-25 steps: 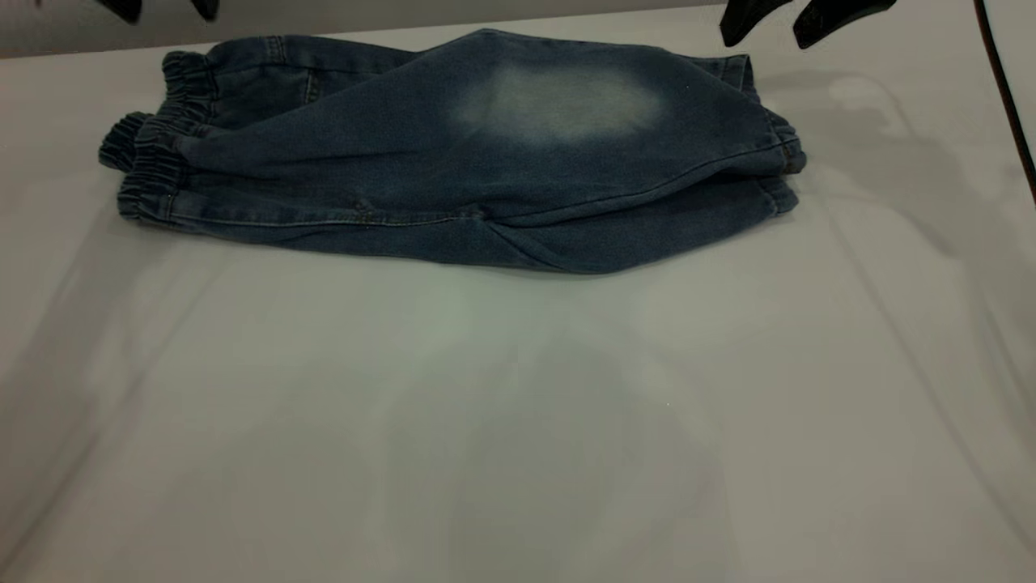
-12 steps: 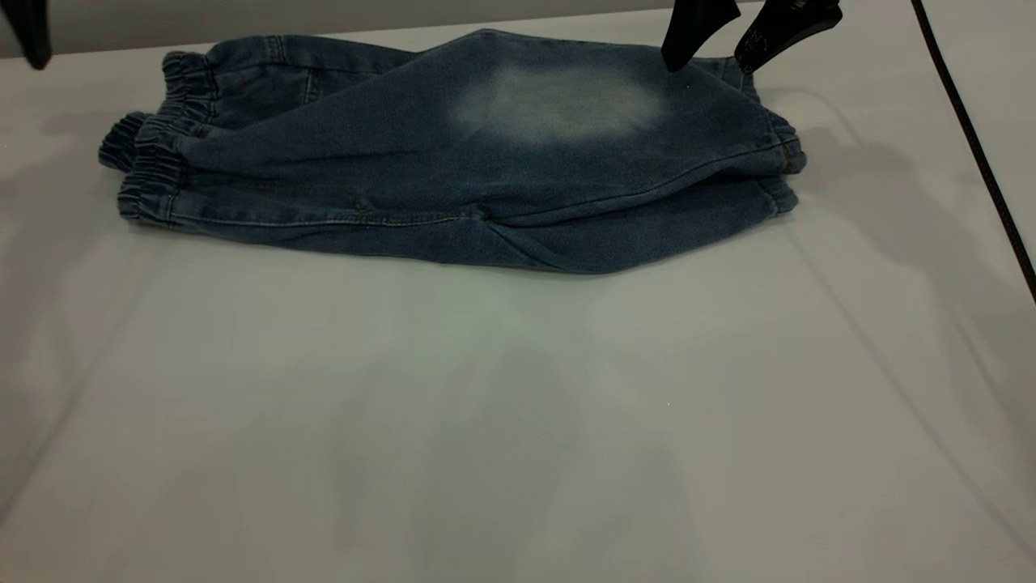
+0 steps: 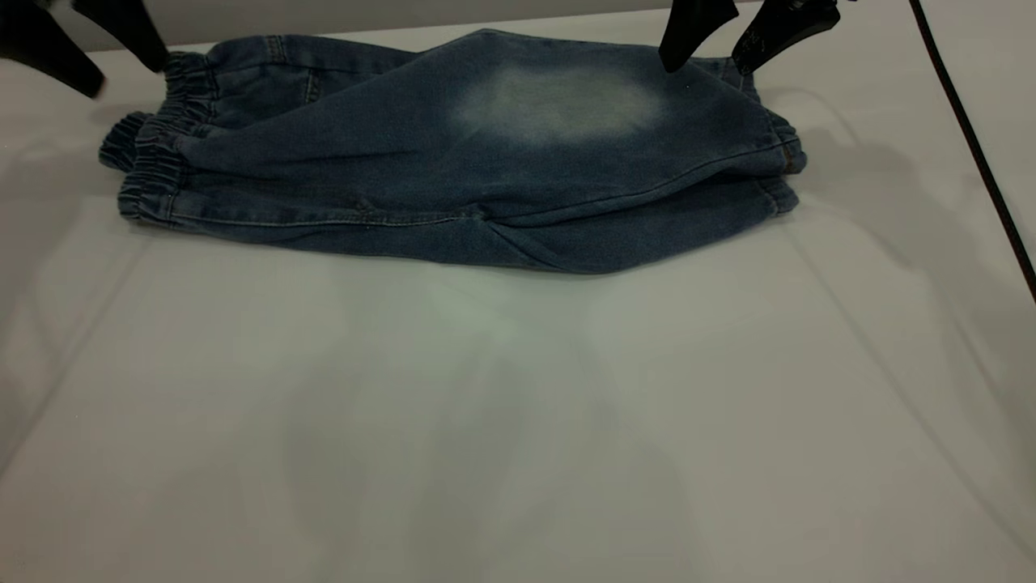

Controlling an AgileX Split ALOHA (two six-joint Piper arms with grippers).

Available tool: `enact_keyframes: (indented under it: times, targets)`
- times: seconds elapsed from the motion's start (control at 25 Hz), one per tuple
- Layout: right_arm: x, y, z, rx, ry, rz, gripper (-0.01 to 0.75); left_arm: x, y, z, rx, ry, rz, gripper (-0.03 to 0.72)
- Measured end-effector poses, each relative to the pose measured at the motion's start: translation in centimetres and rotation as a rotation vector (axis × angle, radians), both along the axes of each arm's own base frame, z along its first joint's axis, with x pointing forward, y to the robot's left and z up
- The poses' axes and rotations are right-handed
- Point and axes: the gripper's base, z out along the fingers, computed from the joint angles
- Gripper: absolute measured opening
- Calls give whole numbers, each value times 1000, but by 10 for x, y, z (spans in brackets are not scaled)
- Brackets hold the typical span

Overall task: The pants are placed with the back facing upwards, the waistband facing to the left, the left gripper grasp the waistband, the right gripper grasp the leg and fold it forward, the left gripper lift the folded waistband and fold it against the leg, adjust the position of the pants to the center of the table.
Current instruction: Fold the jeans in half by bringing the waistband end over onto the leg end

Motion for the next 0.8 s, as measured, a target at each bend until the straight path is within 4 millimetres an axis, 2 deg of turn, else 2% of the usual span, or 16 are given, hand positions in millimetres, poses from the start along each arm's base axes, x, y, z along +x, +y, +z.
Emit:
enact_keyframes:
  times: [0.28,0.8]
  targets:
    - [0,0,0,1,3,1,498,-1,2,-37,-4,81,21,542]
    - [0,0,0,7,6,-3,498,-1,13,-42,133,85,3,542]
